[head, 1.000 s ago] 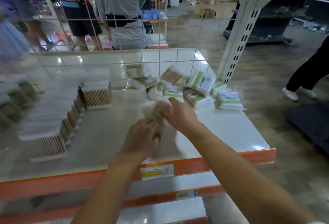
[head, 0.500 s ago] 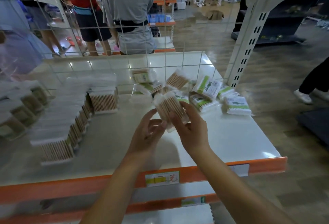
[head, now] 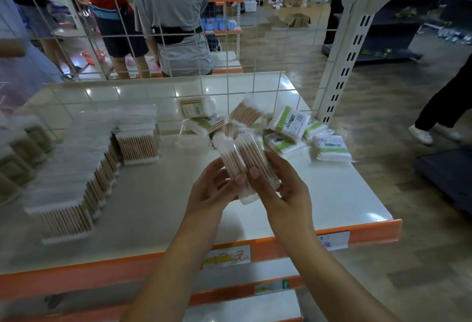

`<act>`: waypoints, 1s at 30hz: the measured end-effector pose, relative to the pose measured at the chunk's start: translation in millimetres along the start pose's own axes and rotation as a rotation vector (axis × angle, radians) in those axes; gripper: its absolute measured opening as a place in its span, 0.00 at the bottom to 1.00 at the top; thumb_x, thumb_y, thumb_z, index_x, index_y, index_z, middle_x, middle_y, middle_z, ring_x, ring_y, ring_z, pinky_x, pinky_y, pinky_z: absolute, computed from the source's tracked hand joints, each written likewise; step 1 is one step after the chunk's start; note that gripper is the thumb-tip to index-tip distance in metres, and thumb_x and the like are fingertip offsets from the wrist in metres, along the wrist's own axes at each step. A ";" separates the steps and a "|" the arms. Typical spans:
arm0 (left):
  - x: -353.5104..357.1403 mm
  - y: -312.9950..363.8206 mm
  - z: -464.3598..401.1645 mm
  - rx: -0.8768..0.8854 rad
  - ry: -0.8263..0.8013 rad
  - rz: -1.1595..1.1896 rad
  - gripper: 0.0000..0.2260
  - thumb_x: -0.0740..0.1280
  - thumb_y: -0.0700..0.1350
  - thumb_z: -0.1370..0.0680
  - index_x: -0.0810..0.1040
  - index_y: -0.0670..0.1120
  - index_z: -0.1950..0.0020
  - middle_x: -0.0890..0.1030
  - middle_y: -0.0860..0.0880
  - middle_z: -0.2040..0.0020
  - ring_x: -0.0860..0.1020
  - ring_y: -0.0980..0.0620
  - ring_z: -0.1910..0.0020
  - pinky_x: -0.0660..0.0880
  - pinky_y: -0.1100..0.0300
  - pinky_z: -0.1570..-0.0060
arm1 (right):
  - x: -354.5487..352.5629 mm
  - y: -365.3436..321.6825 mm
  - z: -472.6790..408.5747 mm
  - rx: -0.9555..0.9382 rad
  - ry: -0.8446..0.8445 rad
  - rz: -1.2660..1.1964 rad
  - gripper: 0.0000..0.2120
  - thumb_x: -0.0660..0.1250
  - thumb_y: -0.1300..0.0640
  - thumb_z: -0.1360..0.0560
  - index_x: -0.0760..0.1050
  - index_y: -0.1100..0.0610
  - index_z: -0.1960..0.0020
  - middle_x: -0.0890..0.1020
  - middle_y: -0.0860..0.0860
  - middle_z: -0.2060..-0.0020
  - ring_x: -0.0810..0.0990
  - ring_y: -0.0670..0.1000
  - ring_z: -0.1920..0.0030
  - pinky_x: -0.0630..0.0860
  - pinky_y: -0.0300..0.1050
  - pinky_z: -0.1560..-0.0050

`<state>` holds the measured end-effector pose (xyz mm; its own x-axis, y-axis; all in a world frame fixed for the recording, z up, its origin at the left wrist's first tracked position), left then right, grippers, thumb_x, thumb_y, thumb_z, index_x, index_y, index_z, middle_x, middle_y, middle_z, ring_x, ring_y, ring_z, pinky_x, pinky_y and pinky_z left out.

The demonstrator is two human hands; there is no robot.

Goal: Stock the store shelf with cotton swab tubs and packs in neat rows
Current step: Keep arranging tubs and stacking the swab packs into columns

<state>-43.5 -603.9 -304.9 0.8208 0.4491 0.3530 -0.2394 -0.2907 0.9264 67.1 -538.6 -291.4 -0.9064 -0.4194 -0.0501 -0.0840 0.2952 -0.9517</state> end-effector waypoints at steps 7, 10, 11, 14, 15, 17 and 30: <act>-1.4 6.9 4.9 0.048 -0.002 0.013 0.16 0.70 0.48 0.34 0.83 0.51 0.47 0.84 0.47 0.52 0.81 0.47 0.52 0.77 0.57 0.57 | -10.4 -10.3 1.8 -0.061 0.122 0.011 0.15 0.65 0.38 0.35 0.74 0.39 0.49 0.72 0.48 0.60 0.72 0.44 0.62 0.70 0.32 0.60; -3.1 12.0 8.9 0.108 -0.013 0.060 0.15 0.73 0.47 0.34 0.84 0.51 0.48 0.83 0.48 0.55 0.81 0.48 0.54 0.77 0.57 0.57 | -15.0 -15.4 2.0 -0.097 0.157 -0.069 0.11 0.66 0.45 0.32 0.75 0.44 0.50 0.73 0.47 0.63 0.72 0.43 0.64 0.70 0.34 0.60; -2.7 13.2 10.0 0.115 -0.013 0.067 0.16 0.76 0.50 0.36 0.84 0.51 0.49 0.83 0.48 0.56 0.81 0.49 0.55 0.77 0.58 0.57 | -15.6 -16.4 2.0 -0.103 0.156 -0.084 0.08 0.66 0.49 0.30 0.76 0.44 0.51 0.75 0.48 0.63 0.74 0.44 0.63 0.71 0.35 0.59; -1.0 12.7 11.1 0.089 0.002 0.071 0.22 0.79 0.56 0.40 0.83 0.52 0.49 0.82 0.49 0.59 0.80 0.52 0.56 0.76 0.61 0.57 | -15.1 -14.2 2.5 -0.077 0.129 -0.133 0.13 0.62 0.61 0.30 0.78 0.45 0.55 0.81 0.53 0.59 0.80 0.48 0.57 0.74 0.36 0.56; 0.1 12.7 11.2 0.086 0.003 0.070 0.22 0.79 0.57 0.42 0.83 0.52 0.50 0.82 0.49 0.60 0.80 0.52 0.57 0.76 0.62 0.58 | -14.9 -13.6 2.6 -0.064 0.117 -0.166 0.15 0.61 0.63 0.31 0.79 0.45 0.56 0.82 0.51 0.58 0.81 0.48 0.56 0.75 0.37 0.55; 2.5 13.3 11.9 0.084 -0.006 0.067 0.21 0.79 0.57 0.42 0.83 0.52 0.53 0.83 0.50 0.58 0.80 0.52 0.55 0.76 0.62 0.58 | -13.6 -11.6 2.5 -0.028 0.082 -0.241 0.15 0.59 0.63 0.31 0.80 0.47 0.56 0.84 0.46 0.60 0.82 0.46 0.55 0.76 0.36 0.54; 16.6 11.6 21.7 -0.034 -0.073 0.110 0.27 0.78 0.58 0.42 0.81 0.54 0.45 0.83 0.46 0.51 0.81 0.47 0.51 0.78 0.55 0.55 | -12.4 -15.5 7.5 0.007 -0.042 -0.271 0.17 0.56 0.65 0.32 0.82 0.53 0.57 0.84 0.52 0.62 0.82 0.50 0.59 0.77 0.38 0.58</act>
<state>-21.4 -618.1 -291.2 0.8241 0.3529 0.4430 -0.3460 -0.3056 0.8871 82.7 -544.3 -278.3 -0.8331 -0.5178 0.1943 -0.3181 0.1613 -0.9342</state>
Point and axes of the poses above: each hand's wrist, its own z-axis away from the middle knuckle, its own x-axis out of the palm, y = z × x, the point moved 8 cm from there along -z, towards the middle knuckle
